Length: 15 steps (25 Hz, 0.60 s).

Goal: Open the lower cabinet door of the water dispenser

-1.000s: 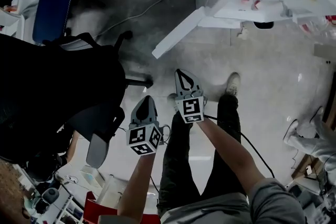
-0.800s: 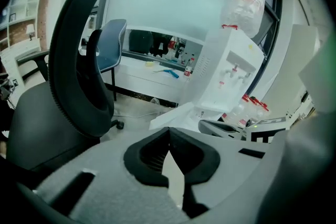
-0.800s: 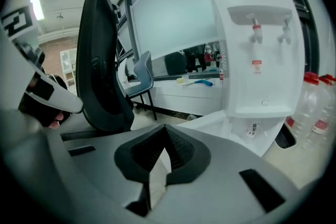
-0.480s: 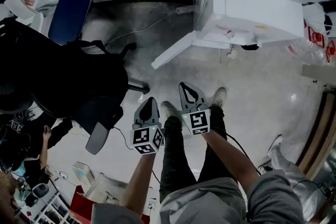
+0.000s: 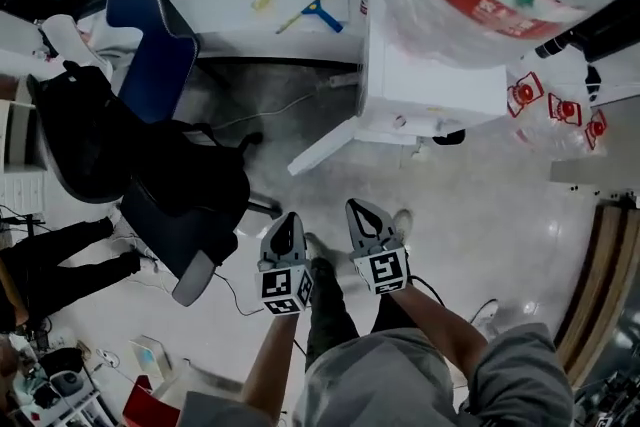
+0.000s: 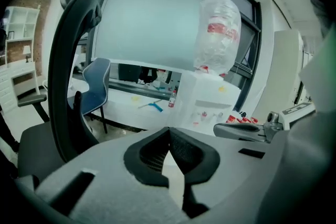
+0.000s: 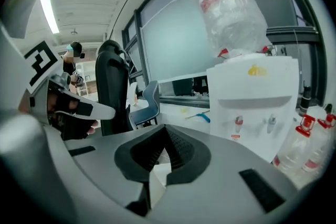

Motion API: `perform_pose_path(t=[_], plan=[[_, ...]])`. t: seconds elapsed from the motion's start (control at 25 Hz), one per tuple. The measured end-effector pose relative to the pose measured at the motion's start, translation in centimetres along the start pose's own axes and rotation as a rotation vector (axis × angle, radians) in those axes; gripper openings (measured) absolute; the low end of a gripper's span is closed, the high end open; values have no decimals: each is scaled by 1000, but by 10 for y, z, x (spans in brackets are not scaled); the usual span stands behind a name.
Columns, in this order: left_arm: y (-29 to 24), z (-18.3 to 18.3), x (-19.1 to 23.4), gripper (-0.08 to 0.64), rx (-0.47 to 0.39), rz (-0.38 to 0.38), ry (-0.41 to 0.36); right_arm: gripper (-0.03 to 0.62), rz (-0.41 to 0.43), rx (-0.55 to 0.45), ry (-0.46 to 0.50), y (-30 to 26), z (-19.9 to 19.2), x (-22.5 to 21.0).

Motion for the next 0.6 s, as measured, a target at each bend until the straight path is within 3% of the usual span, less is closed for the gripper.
perform_pose_path(t=[0.32, 0.6], plan=[[34, 83, -43, 8, -116, -93, -36, 9, -10, -137, 49, 43, 96, -5], [61, 148, -61, 8, -234, -134, -81, 9, 31, -223, 50, 73, 153, -6]])
Point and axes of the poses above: the fingertips, and each gripper's own axes: y backward along the fingers, x to its left, z out of its top, the point moved 8 cm from there along y, backward along the fingers, and after that the axes turned 1 degree about -x, right-handed, at the moved point
